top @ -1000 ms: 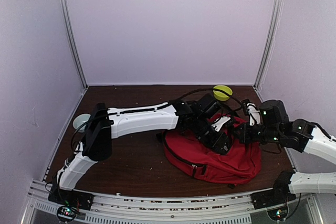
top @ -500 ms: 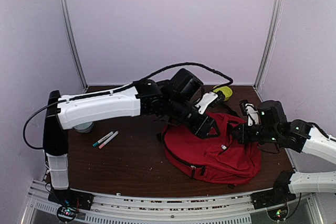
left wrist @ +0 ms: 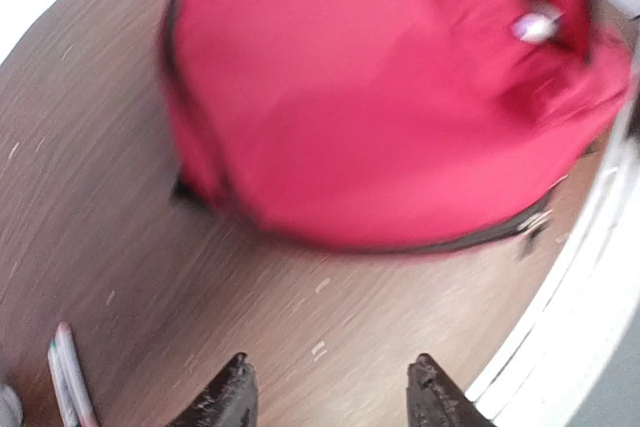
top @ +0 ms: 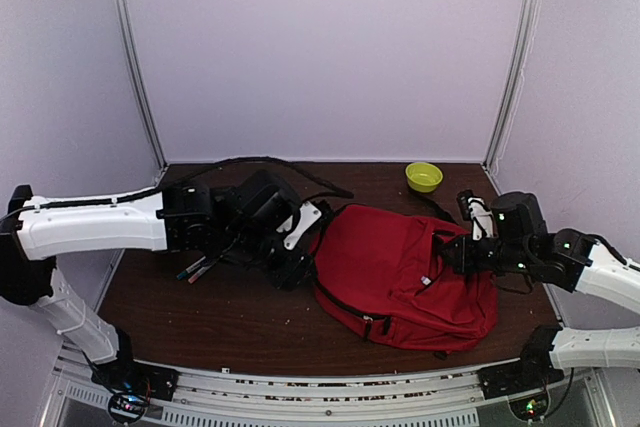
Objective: Pack the student bag
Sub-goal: Move the pen to the center of the board.
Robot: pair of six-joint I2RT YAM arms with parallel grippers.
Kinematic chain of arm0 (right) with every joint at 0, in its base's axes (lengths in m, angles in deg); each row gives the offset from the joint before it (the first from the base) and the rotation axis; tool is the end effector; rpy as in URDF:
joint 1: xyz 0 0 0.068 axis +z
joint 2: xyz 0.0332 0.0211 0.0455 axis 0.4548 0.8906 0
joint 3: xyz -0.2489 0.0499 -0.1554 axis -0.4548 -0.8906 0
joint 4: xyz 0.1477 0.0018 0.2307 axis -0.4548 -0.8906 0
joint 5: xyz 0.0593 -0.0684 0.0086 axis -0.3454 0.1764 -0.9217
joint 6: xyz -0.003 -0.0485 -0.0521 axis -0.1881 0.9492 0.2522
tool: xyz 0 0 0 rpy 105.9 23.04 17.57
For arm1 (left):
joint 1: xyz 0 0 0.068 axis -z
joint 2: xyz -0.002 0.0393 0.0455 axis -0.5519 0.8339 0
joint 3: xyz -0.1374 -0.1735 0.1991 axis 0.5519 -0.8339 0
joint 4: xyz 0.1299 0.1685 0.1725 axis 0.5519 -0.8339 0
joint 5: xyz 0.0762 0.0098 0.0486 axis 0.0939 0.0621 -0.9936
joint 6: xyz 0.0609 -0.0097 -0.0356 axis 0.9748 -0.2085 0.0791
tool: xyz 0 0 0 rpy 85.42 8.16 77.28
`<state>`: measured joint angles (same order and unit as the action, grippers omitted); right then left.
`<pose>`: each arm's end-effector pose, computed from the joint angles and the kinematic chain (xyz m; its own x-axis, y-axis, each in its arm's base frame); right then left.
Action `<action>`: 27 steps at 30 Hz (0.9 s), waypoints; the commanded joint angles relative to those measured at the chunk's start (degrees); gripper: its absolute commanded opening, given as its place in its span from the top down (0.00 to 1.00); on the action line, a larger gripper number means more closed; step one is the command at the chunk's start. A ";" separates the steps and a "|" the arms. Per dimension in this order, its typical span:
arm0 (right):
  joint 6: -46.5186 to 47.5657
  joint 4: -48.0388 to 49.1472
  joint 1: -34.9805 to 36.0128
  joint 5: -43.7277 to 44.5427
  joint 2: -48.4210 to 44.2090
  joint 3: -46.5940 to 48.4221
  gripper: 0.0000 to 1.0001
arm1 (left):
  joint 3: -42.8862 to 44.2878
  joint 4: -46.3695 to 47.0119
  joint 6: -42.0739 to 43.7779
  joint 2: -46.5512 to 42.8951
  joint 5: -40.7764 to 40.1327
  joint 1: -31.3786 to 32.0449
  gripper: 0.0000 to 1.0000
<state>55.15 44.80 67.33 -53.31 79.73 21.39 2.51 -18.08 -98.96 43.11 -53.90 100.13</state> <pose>0.1464 0.1291 0.2575 -0.7265 0.0129 -0.6870 -0.3846 0.8209 0.4221 0.1461 -0.3165 0.2983 -0.6144 0.4976 -0.6123 0.6936 0.7105 -0.1185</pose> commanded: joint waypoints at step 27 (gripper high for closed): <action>-1.63 0.36 0.41 -0.77 -1.15 -0.90 1.00 | -27.24 7.52 -10.45 -8.94 -4.43 -33.96 0.24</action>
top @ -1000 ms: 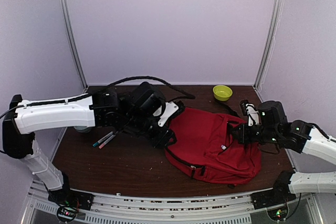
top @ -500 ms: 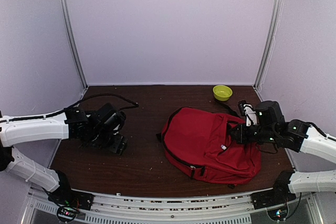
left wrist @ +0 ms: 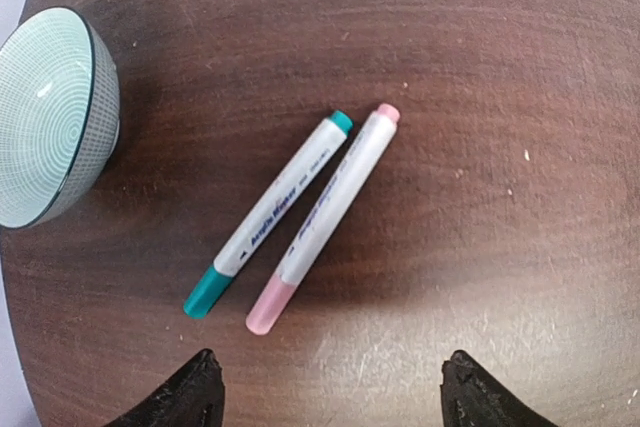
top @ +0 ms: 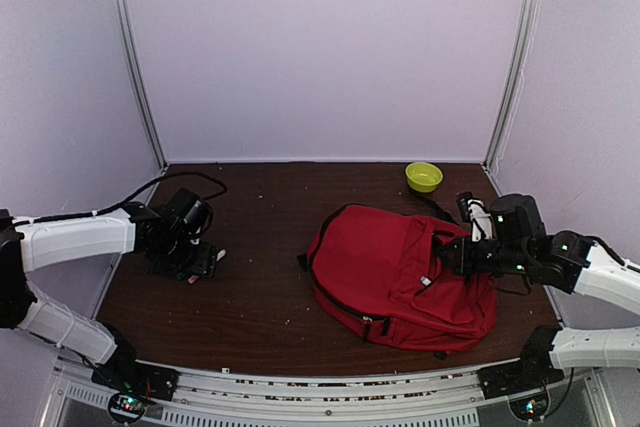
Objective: Pack the student bag
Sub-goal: Move the pen to the center of the board.
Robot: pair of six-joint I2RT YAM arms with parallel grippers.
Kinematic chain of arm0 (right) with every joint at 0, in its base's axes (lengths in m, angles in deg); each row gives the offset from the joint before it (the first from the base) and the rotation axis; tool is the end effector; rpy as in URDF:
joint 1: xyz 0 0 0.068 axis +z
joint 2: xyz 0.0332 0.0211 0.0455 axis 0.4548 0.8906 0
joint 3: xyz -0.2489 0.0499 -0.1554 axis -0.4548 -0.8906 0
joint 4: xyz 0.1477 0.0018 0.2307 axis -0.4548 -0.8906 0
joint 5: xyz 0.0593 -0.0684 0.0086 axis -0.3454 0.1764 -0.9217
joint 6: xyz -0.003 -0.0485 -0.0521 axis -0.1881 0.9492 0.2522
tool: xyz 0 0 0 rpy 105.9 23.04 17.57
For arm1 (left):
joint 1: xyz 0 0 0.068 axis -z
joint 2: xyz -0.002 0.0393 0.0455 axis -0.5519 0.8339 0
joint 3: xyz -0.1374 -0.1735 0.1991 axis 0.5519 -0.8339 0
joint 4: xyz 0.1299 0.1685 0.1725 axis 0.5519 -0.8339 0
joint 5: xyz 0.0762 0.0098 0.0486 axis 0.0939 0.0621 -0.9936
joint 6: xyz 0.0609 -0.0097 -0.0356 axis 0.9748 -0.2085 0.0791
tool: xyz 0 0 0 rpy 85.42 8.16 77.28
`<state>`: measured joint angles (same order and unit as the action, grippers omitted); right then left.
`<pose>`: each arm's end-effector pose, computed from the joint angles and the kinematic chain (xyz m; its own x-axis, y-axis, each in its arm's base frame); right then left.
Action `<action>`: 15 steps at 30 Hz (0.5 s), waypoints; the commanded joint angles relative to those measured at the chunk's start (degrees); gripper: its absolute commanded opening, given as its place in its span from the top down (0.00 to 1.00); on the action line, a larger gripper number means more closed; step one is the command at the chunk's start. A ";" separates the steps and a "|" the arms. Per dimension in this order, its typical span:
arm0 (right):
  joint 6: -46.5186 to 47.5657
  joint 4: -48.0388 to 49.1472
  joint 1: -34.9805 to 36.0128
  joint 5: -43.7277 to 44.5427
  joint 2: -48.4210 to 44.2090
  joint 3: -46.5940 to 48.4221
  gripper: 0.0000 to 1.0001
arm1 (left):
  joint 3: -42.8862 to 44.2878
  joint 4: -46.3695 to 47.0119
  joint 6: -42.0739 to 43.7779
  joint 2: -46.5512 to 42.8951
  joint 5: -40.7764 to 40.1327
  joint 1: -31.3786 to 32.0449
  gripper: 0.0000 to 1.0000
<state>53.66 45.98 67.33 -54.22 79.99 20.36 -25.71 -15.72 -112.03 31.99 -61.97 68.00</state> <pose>0.1465 0.1304 0.2522 -0.7418 0.0288 -0.6700 -0.3727 0.8130 0.4475 0.2167 -0.1287 0.1961 -0.8800 -0.0593 -0.4712 -0.0630 0.9980 -0.0080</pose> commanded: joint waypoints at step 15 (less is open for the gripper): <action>0.05 -2.13 0.42 0.45 -2.02 0.23 1.00 | -0.29 13.89 3.89 12.49 10.21 -8.29 0.29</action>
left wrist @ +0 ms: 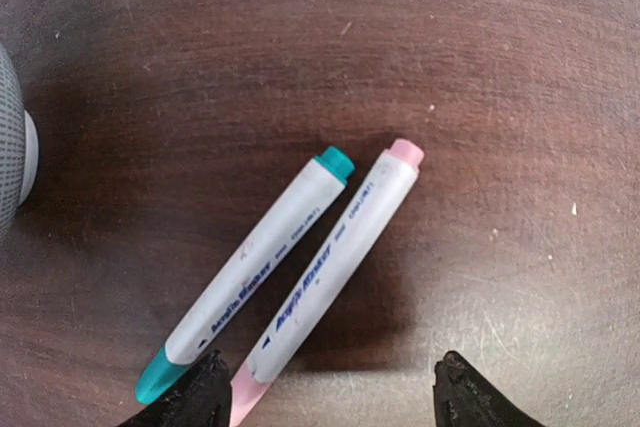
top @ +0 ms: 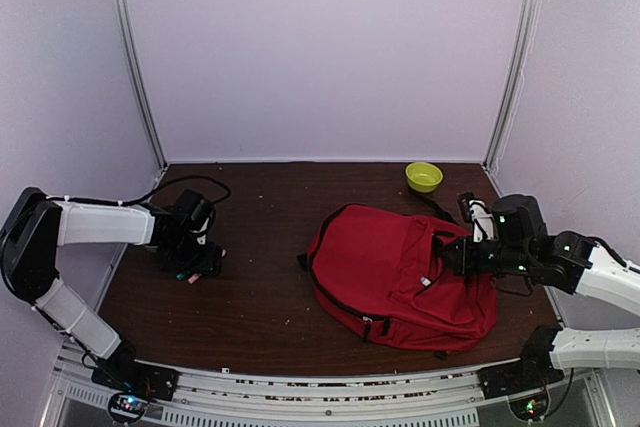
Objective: Pack the student bag
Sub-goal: Move the pen to the center of the board.
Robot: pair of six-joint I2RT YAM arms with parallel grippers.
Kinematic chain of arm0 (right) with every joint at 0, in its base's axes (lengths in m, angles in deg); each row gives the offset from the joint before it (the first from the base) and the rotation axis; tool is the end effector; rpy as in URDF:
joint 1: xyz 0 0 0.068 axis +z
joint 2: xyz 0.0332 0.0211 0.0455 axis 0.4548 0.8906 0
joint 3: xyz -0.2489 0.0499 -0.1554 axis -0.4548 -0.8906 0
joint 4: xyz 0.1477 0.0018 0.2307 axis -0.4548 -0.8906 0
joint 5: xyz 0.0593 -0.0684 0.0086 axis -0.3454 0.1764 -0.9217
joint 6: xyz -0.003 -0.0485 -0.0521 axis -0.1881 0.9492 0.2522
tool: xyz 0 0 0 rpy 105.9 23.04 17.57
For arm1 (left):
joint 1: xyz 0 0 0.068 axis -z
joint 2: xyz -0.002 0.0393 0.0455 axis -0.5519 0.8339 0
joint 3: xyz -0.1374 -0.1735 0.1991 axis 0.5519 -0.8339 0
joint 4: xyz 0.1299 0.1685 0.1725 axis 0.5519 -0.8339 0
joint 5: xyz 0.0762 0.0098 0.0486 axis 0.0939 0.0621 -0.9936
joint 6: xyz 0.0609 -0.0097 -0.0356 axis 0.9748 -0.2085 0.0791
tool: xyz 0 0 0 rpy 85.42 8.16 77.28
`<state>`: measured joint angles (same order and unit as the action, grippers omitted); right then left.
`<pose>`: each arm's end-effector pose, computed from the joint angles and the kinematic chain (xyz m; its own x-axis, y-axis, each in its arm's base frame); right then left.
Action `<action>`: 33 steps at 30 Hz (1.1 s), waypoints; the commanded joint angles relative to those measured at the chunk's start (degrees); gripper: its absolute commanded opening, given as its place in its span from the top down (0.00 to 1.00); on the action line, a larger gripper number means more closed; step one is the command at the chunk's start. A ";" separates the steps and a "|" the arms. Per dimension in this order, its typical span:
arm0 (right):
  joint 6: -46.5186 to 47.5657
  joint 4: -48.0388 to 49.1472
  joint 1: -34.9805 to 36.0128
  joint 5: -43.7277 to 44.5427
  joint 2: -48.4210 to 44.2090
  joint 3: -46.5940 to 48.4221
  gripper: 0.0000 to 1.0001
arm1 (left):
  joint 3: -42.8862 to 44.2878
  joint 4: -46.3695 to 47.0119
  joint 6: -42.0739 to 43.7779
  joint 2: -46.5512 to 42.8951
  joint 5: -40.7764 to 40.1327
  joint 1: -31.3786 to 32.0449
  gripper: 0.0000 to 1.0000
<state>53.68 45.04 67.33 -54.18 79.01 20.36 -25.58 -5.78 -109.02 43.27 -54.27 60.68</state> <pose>0.1437 0.1280 0.2535 -0.7411 0.0290 -0.6708 -0.3728 0.8131 0.4470 0.2585 -0.1226 0.1547 -0.9127 -0.1169 -0.3915 -0.0952 0.9927 -0.0743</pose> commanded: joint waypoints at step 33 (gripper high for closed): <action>-0.36 -3.04 0.42 0.49 -1.77 2.08 1.00 | -5.67 5.82 -0.50 1.34 2.04 0.68 0.87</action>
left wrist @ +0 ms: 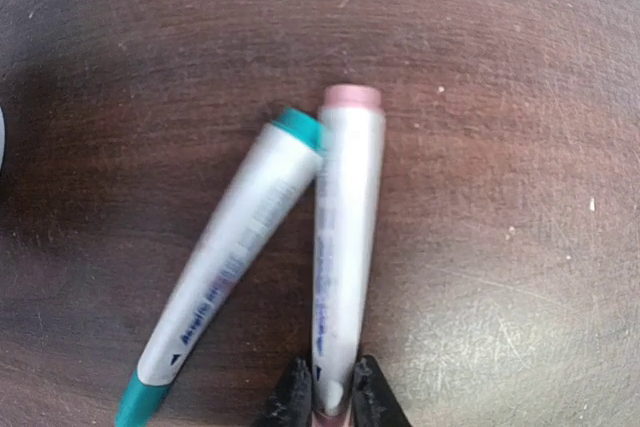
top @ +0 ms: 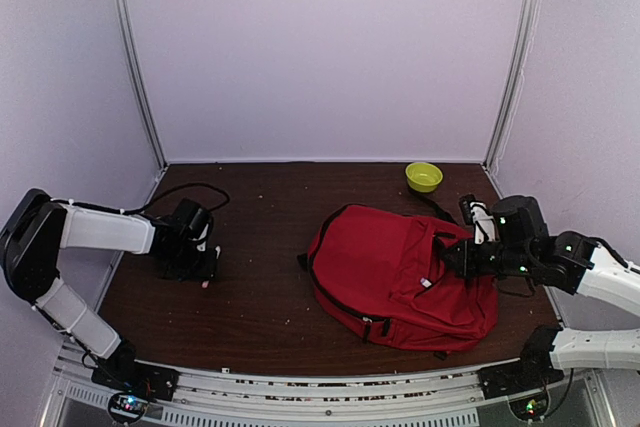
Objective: Pack the student bag
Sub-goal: Move the pen to the center of the board.
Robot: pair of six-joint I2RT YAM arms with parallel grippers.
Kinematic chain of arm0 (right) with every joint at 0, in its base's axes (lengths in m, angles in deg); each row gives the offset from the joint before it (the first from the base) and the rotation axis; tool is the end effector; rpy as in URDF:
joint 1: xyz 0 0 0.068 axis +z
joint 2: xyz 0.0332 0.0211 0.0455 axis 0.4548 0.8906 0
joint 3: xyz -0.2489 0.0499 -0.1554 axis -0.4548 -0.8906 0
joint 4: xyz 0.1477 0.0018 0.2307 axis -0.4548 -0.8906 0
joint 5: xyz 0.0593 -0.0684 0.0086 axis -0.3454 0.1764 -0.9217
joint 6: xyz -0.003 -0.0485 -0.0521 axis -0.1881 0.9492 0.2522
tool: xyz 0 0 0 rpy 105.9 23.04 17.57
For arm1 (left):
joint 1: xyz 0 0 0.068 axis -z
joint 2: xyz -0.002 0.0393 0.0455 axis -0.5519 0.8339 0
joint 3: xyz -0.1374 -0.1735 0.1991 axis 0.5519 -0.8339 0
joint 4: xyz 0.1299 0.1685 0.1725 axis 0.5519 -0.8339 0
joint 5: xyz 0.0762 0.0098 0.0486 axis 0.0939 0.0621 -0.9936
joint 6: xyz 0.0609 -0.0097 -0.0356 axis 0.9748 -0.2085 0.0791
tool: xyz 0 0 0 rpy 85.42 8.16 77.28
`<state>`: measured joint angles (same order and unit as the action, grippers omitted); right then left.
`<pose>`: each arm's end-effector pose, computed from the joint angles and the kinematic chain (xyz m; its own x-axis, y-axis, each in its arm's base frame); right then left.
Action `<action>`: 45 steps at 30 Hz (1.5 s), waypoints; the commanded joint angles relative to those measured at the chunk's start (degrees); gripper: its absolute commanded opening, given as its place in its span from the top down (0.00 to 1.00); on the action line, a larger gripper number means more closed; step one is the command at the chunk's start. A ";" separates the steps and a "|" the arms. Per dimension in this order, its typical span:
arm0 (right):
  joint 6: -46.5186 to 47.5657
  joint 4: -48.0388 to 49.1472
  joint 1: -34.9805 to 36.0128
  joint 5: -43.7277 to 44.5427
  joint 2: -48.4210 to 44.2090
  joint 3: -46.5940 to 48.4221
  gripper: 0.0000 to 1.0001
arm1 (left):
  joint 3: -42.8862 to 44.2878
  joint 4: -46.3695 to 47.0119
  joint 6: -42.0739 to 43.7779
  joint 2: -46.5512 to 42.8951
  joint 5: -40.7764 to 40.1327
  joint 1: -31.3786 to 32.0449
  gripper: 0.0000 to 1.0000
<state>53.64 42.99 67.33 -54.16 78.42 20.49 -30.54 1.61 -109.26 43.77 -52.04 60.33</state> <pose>0.1406 0.1253 0.2523 -0.7530 0.0197 -0.6577 -0.3643 0.8199 0.4416 0.2526 -0.1202 0.1347 -0.9080 -0.1315 -0.3977 -0.0888 0.9883 -0.1241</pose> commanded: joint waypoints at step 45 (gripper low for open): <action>-0.61 0.26 0.42 0.02 -0.82 0.37 1.00 | 7.97 -13.11 -4.66 7.45 -6.52 19.84 0.86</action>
<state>53.51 43.10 67.33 -54.18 78.79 20.49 -23.02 -8.64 -113.15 49.19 -57.35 80.04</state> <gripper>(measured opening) 0.017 0.171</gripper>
